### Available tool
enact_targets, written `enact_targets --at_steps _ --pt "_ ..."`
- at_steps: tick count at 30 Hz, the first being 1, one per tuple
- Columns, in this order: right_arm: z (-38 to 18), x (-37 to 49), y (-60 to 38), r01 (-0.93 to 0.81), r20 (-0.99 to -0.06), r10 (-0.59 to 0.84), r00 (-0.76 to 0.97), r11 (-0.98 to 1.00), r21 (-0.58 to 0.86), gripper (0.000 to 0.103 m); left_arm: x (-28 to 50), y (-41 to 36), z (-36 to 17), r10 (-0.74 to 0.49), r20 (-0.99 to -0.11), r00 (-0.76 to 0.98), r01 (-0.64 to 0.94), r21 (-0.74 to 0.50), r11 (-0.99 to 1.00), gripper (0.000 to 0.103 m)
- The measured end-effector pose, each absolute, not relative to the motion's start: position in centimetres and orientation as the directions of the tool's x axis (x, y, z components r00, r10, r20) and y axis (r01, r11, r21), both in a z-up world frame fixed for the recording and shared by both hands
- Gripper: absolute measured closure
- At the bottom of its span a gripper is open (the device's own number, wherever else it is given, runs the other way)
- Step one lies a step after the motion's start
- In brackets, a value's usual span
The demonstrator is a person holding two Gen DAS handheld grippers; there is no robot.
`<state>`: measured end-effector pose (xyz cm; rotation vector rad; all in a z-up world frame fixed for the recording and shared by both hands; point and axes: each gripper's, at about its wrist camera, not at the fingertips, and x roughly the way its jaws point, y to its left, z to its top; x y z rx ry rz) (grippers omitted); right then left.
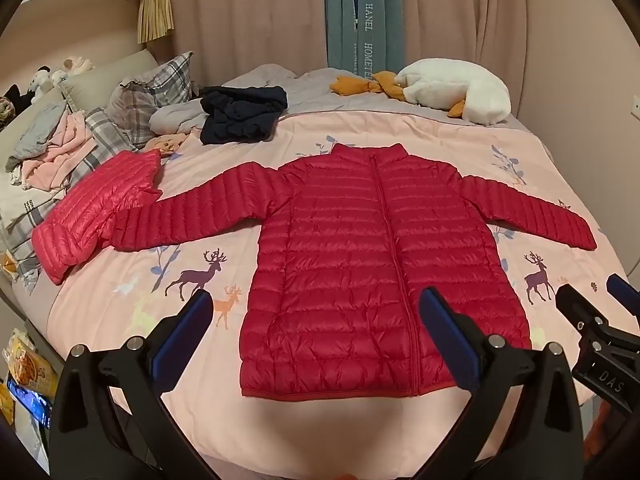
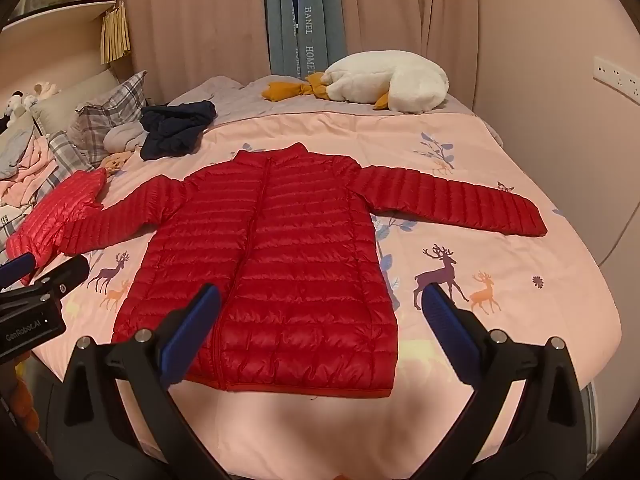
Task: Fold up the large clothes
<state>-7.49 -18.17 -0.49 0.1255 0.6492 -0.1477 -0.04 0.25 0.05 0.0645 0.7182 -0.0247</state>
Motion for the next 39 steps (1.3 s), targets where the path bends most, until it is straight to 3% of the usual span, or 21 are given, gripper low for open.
enact_targets --at_steps 39 --pt "-0.6 -7.9 -17.2 0.160 -0.601 -0.094 0.794 0.985 0.058 0.002 0.1 1.0 -0.1 -0.003 -0.664 0.748 0.043 0.044 0.998 0.001"
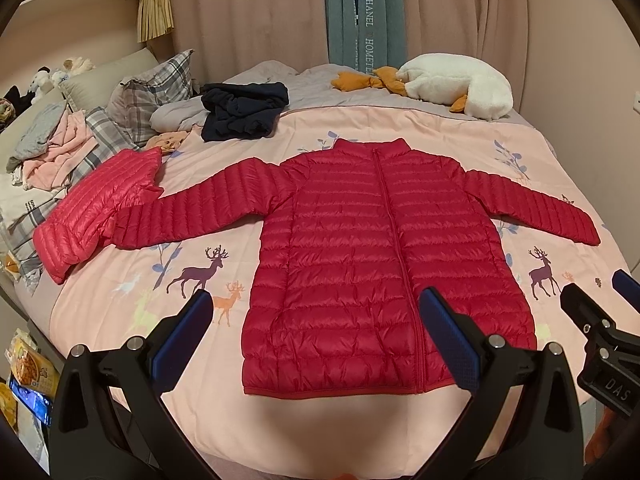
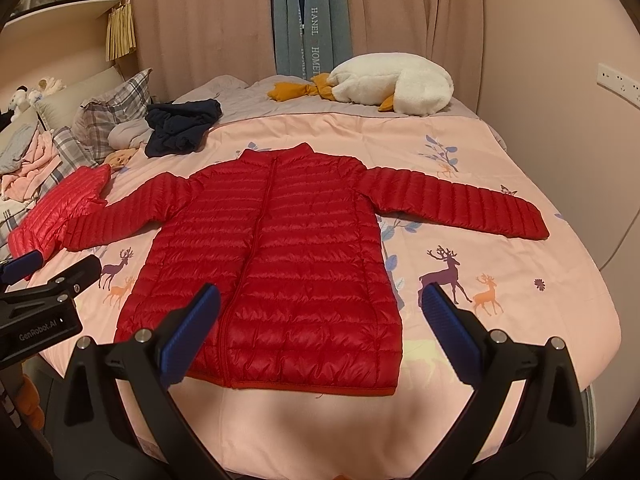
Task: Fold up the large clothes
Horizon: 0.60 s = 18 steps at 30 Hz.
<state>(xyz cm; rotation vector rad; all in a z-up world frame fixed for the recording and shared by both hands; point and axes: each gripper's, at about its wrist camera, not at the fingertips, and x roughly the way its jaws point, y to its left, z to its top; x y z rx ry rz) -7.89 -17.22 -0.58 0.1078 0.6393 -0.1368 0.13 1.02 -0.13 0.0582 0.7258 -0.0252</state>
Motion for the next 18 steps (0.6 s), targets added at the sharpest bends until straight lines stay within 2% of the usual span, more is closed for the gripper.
enact_targets --at_steps 18 --pt "-1.0 -7.9 -17.3 0.147 -0.600 -0.067 0.797 0.986 0.085 0.002 0.1 1.1 -2.1 -0.023 -0.700 0.714 0.047 0.016 0.999 0.001"
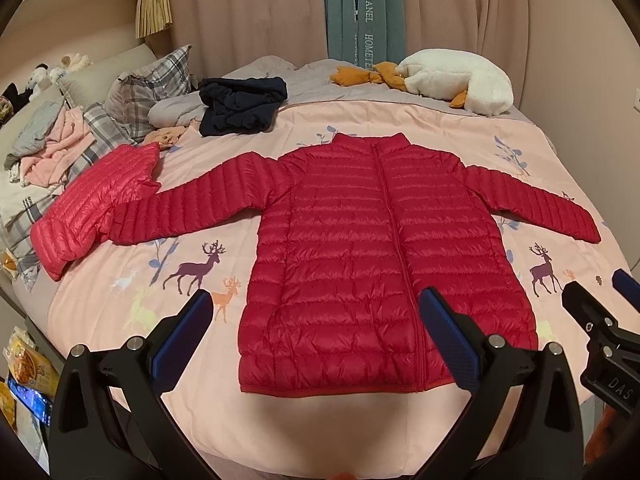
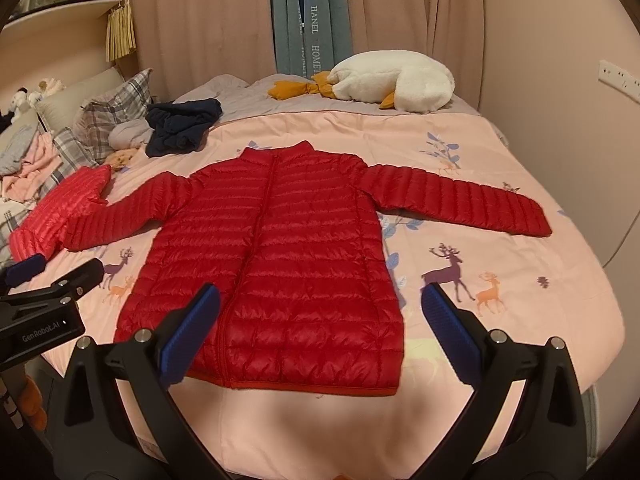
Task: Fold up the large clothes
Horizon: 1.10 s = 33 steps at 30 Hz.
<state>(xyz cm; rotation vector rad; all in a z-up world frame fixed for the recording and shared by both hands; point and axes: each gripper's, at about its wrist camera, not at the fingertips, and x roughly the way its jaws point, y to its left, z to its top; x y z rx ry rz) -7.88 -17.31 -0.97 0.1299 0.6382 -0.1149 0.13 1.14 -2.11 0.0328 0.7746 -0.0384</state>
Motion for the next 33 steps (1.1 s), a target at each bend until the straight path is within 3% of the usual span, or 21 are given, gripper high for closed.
enact_targets --at_steps 8,14,17,21,27,33 --pt "-2.9 -7.8 -19.1 0.066 -0.536 0.108 0.837 0.953 0.295 0.002 2.2 4.3 -4.7 -0.189 -0.775 0.603 0.015 -0.227 0.974 0.001" --pt "-3.4 -6.7 -19.6 -0.055 -0.436 0.232 0.869 0.923 0.380 0.002 4.7 8.8 -8.6 -0.203 -0.785 0.585 -0.103 -0.320 0.942 0.001" --pt "-3.5 -5.6 -19.1 -0.101 -0.445 0.266 0.855 0.927 0.361 0.002 6.5 11.5 -9.8 -0.218 -0.717 0.662 -0.164 -0.422 0.892 0.001" --pt "-4.1 -3.9 -18.4 -0.131 -0.458 0.323 0.828 0.907 0.401 0.002 9.2 16.4 -11.5 -0.241 -0.689 0.683 -0.234 -0.519 0.822 0.001" --pt "-5.1 -1.8 -17.7 -0.129 -0.495 0.369 0.787 0.882 0.453 0.002 12.7 23.4 -13.6 -0.169 -0.714 0.680 -0.352 -0.520 0.779 0.001" --pt "-5.9 -0.2 -16.2 -0.131 -0.551 0.346 0.760 0.911 0.392 0.002 16.3 30.1 -15.6 -0.209 -0.666 0.716 -0.383 -0.625 0.681 0.001"
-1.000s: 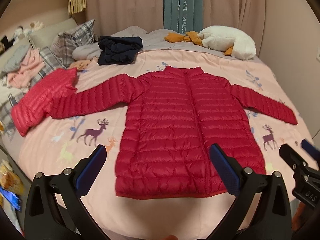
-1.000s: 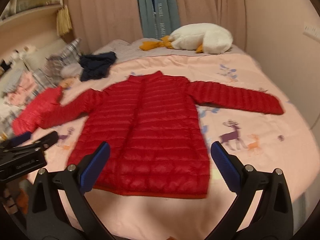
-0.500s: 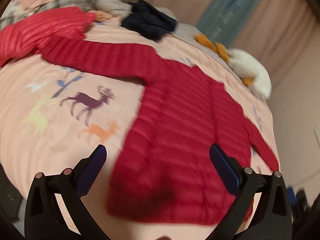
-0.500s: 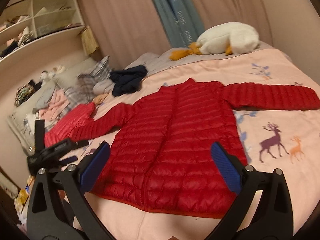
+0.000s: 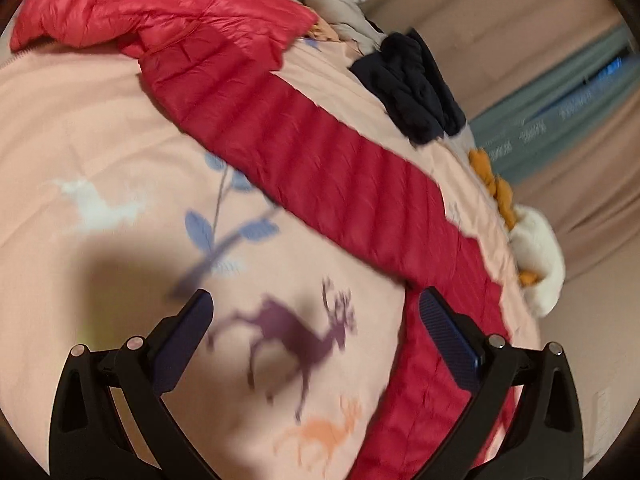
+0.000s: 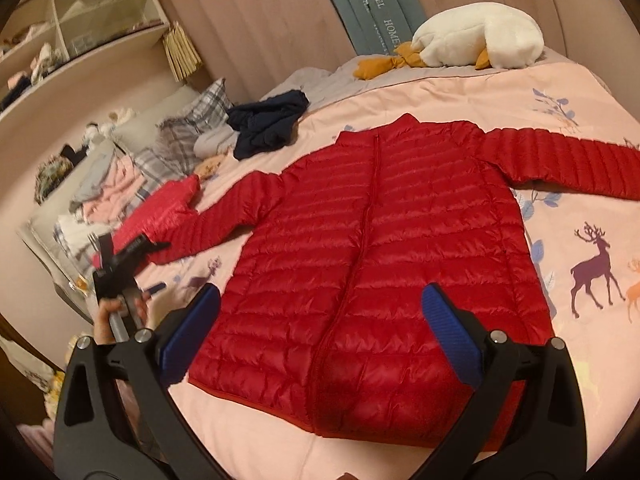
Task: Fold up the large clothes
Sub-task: 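Reach the left tool to the sleeve nearest it and grasp it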
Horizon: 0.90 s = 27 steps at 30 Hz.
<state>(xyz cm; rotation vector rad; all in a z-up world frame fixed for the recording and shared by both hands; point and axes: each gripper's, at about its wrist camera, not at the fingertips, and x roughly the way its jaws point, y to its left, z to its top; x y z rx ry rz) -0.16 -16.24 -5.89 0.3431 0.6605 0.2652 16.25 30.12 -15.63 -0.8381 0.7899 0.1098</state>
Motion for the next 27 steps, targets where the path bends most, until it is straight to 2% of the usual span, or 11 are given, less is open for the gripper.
enact_targets --at_steps 8,20,27 --pt "-7.1 2.3 -15.7 -0.108 -0.585 0.328 0.741 0.919 0.379 0.002 19.4 36.3 -19.6 -0.284 -0.569 0.772 -0.413 -0.788 0.456 0.001" --pt "-8.9 5.9 -14.9 -0.089 -0.625 0.325 0.710 0.922 0.377 0.002 25.5 39.3 -19.4 -0.209 -0.564 0.799 -0.446 -0.789 0.423 0.001" --pt "-9.6 7.6 -13.7 -0.092 -0.653 0.318 0.687 0.930 0.356 0.002 26.5 40.8 -19.4 -0.133 -0.562 0.816 -0.486 -0.792 0.370 0.001"
